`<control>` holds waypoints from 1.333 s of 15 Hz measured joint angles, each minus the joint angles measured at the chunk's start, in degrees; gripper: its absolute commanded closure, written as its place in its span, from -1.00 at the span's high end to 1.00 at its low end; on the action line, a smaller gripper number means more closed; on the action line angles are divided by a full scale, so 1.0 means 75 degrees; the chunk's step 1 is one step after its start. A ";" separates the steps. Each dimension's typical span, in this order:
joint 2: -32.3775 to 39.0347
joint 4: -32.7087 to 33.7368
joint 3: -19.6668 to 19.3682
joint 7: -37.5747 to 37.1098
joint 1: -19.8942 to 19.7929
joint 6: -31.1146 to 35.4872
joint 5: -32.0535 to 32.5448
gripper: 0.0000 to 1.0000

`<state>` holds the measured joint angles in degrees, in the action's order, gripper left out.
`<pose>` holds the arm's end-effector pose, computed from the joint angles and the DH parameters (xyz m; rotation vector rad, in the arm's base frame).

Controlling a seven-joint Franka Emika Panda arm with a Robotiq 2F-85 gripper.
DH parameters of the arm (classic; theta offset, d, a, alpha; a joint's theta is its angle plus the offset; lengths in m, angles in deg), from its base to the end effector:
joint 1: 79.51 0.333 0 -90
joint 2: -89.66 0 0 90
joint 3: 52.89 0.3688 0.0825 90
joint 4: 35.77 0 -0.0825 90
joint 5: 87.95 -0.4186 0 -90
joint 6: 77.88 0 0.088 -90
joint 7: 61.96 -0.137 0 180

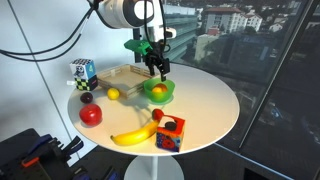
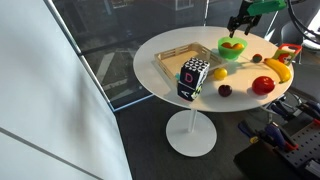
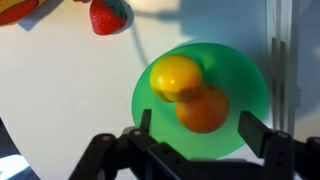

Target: Put the orange in the green bowl

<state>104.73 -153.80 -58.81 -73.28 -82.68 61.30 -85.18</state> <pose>0.6317 -0.1004 0.3159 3.0406 -0.4850 0.1668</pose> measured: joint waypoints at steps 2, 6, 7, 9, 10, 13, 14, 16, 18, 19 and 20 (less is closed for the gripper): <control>0.0038 0.0012 0.0000 -0.0015 0.0011 0.0000 0.0000 1.00; 0.0040 0.0009 0.0131 0.0158 0.0030 -0.0276 -0.0214 1.00; 0.0032 0.0005 0.0197 0.0275 0.0032 -0.0440 -0.0328 1.00; -0.0010 -0.0003 0.0336 0.0565 0.0034 -0.0868 -0.0550 1.00; -0.0041 -0.0007 0.0390 0.0685 0.0036 -0.1095 -0.0603 1.00; -0.0183 -0.0027 0.0470 0.0887 0.0067 -0.1680 -0.0610 1.00; -0.0252 -0.0042 0.0472 0.0927 0.0086 -0.1838 -0.0610 1.00; -0.0415 -0.0074 0.0474 0.0969 0.0121 -0.2174 -0.0605 1.00; -0.0614 -0.0102 0.0496 0.1062 0.0147 -0.2645 -0.0605 1.00; -0.0730 -0.0117 0.0515 0.1142 0.0159 -0.2937 -0.0605 1.00; -0.0847 -0.0140 0.0537 0.1222 0.0170 -0.3196 -0.0605 1.00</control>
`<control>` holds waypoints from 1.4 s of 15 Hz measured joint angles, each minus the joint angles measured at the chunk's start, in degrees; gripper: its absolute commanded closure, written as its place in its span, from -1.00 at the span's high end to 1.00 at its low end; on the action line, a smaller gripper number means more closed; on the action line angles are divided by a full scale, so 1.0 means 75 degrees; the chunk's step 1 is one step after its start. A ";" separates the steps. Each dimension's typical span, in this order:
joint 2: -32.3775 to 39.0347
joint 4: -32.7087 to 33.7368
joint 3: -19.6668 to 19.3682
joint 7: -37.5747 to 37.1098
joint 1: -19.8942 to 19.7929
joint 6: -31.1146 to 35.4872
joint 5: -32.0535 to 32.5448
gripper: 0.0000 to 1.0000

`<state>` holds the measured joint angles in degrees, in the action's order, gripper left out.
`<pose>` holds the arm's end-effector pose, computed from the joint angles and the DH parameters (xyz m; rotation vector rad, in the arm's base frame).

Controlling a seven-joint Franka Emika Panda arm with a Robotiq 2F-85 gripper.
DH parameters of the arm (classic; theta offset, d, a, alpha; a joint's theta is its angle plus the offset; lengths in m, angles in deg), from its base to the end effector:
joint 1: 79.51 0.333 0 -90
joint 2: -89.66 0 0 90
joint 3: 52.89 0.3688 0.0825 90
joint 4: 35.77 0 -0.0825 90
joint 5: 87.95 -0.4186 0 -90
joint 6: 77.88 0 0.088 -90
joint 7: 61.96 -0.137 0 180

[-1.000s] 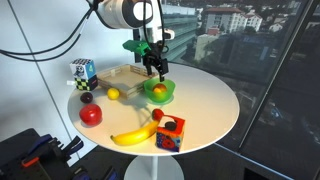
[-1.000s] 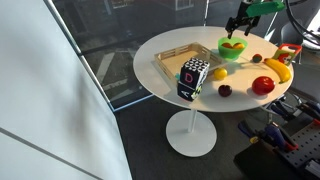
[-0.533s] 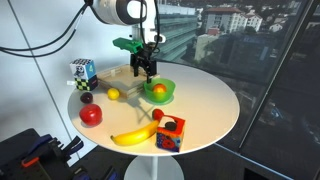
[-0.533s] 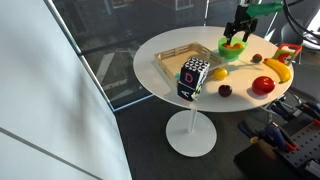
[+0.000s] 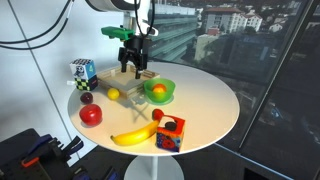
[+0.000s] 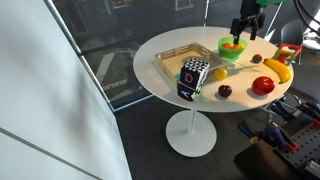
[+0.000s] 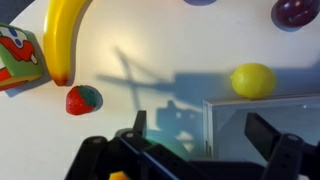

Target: Put the orange in the green bowl

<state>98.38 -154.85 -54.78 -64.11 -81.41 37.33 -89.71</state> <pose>0.5738 -0.0351 0.3408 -3.0930 0.1858 0.3411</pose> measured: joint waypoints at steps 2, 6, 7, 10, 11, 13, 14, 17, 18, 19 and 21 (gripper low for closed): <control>-0.0246 -0.0073 0.0031 0.0092 0.0050 -0.0496 0.0000 1.00; -0.0771 -0.0358 0.0089 0.0098 0.0176 -0.1080 0.0020 1.00; -0.0913 -0.0458 0.0105 0.0088 0.0201 -0.1105 0.0023 1.00; -0.1371 -0.0807 0.0137 0.0010 0.0266 -0.1106 0.0025 1.00; -0.1518 -0.0912 0.0154 -0.0018 0.0273 -0.1101 0.0025 1.00; -0.1828 -0.1125 0.0189 -0.0075 0.0277 -0.1016 0.0025 1.00; -0.1986 -0.1235 0.0202 -0.0090 0.0277 -0.0932 0.0025 1.00; -0.2426 -0.1545 0.0235 -0.0116 0.0280 -0.0623 0.0025 1.00; -0.2546 -0.1635 0.0242 -0.0117 0.0281 -0.0514 0.0025 1.00; -0.2654 -0.1717 0.0249 -0.0117 0.0281 -0.0409 0.0025 1.00; -0.2824 -0.1864 0.0260 -0.0117 0.0281 -0.0192 0.0025 1.00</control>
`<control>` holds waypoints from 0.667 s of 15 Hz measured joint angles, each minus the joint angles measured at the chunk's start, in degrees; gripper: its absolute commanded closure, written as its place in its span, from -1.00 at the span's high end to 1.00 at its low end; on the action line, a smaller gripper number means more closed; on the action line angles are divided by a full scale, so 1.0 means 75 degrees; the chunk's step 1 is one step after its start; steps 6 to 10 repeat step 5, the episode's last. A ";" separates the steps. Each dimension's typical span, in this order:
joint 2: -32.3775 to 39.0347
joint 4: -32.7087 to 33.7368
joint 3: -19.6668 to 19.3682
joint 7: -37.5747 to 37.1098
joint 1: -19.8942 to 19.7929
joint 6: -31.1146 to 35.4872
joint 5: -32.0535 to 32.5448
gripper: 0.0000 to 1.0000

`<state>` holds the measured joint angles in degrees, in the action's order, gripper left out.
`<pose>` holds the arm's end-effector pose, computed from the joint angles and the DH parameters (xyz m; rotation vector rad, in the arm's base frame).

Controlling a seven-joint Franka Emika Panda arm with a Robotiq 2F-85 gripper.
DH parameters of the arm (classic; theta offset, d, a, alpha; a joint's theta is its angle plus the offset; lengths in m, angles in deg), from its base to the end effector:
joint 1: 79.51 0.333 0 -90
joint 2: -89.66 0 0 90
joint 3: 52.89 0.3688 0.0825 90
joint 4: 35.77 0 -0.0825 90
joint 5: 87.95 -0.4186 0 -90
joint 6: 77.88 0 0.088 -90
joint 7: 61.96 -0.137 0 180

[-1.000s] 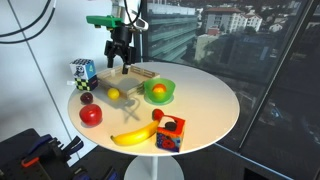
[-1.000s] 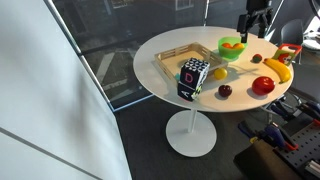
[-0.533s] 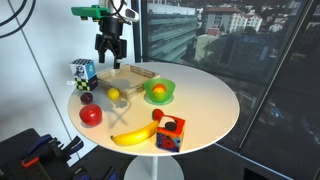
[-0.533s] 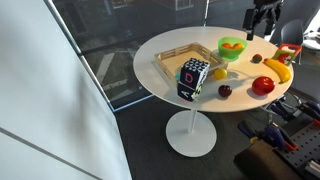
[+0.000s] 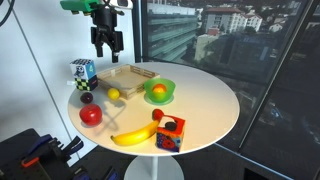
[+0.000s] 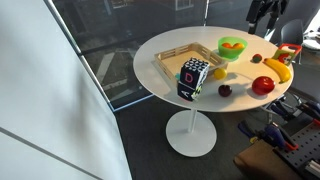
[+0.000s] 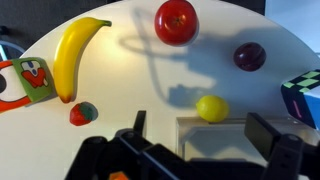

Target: Put the orange in the green bowl

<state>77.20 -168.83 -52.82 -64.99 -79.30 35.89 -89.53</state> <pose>0.4744 0.0048 0.4224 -3.1137 0.0945 0.1869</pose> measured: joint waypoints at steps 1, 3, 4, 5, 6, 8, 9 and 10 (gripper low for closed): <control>-0.0025 -0.0025 0.0001 0.0000 0.0000 0.0017 0.0000 1.00; 0.0003 -0.0027 0.0001 0.0001 0.0000 0.0017 0.0000 1.00; 0.0019 -0.0027 0.0001 0.0001 0.0000 0.0017 0.0000 1.00; 0.0032 -0.0027 0.0001 0.0001 0.0000 0.0017 0.0000 1.00; 0.0032 -0.0027 0.0001 0.0001 0.0000 0.0017 0.0000 1.00; 0.0032 -0.0027 0.0001 0.0001 0.0000 0.0017 0.0000 1.00; 0.0032 -0.0027 0.0001 0.0001 0.0000 0.0017 0.0000 1.00; 0.0032 -0.0027 0.0001 0.0001 0.0000 0.0017 0.0000 1.00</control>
